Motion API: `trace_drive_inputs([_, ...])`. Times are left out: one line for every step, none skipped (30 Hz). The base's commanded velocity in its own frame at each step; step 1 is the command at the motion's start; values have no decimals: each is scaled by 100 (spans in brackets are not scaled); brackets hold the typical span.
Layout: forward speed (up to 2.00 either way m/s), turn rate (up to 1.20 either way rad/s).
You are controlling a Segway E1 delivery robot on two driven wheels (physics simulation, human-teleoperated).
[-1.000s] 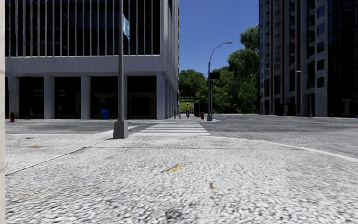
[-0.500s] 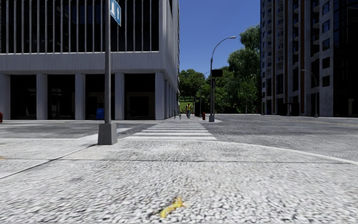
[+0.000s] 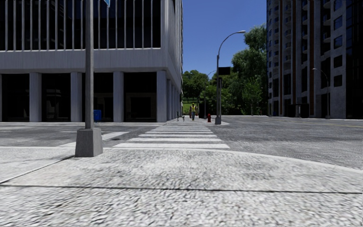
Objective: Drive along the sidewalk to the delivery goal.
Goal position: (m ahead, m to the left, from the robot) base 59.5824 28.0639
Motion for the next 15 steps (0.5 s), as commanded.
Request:
trace_drive_inputs([200,0])
trace_drive_inputs([200,0])
trace_drive_inputs([200,0])
trace_drive_inputs([200,0])
trace_drive_inputs([200,0])
trace_drive_inputs([200,0])
trace_drive_inputs([200,0])
trace_drive_inputs([200,0])
trace_drive_inputs([200,0])
trace_drive_inputs([200,0])
trace_drive_inputs([200,0])
trace_drive_inputs([200,0])
trace_drive_inputs([200,0])
trace_drive_inputs([200,0])
trace_drive_inputs([200,0])
